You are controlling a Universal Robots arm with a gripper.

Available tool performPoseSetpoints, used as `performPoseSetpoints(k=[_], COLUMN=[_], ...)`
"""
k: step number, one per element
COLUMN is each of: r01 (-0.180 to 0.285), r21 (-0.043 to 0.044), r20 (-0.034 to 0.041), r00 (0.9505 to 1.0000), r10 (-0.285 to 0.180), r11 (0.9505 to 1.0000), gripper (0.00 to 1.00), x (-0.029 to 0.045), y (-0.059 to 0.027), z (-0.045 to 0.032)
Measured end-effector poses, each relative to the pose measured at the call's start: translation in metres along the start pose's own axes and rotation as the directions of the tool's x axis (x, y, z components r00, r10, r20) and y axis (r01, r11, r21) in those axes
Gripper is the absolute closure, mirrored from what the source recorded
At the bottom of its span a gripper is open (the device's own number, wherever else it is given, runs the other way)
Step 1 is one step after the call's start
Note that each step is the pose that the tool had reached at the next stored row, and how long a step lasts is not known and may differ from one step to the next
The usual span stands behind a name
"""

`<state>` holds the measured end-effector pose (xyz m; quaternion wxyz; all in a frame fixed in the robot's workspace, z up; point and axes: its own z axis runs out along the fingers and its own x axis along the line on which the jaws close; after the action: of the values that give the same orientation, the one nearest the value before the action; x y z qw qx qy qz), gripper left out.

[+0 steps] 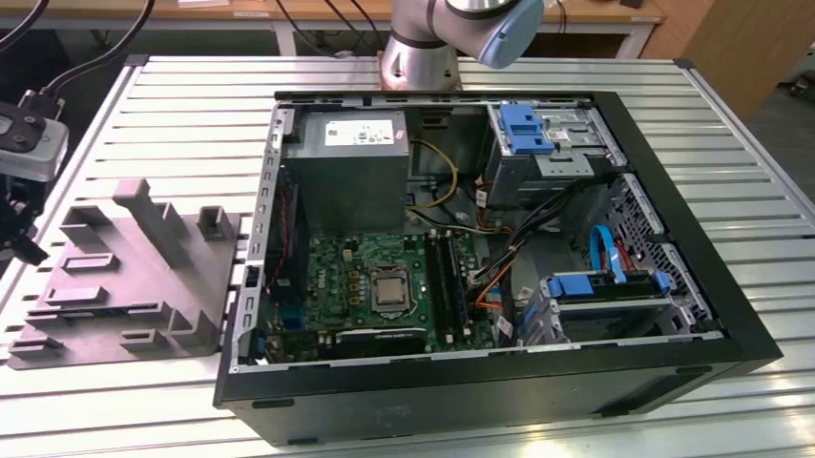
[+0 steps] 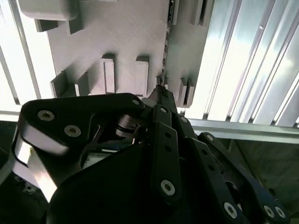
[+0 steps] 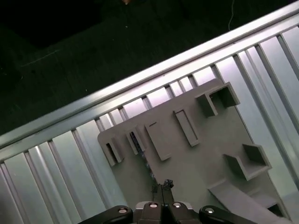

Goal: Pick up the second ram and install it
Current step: 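Pick up the second ram and move it above second insertion slot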

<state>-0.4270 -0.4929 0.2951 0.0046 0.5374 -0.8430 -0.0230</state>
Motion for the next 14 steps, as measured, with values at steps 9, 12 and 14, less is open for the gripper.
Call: performPoseSetpoints(k=[9,12,14], r01=[0.163,0.217,0.248], r21=[-0.0033,-0.0047,-0.0056], r20=[-0.0069,-0.009,-0.0104], r00=[0.9867,0.9762,0.9687], r10=[-0.163,-0.217,-0.248], r11=[0.9867,0.9762,0.9687], gripper=[0.9,0.9,0.9], x=[0.0001,0.0001,0.0001], y=[-0.0001,-0.0001,-0.0001], z=[0.0022,0.003,0.0034])
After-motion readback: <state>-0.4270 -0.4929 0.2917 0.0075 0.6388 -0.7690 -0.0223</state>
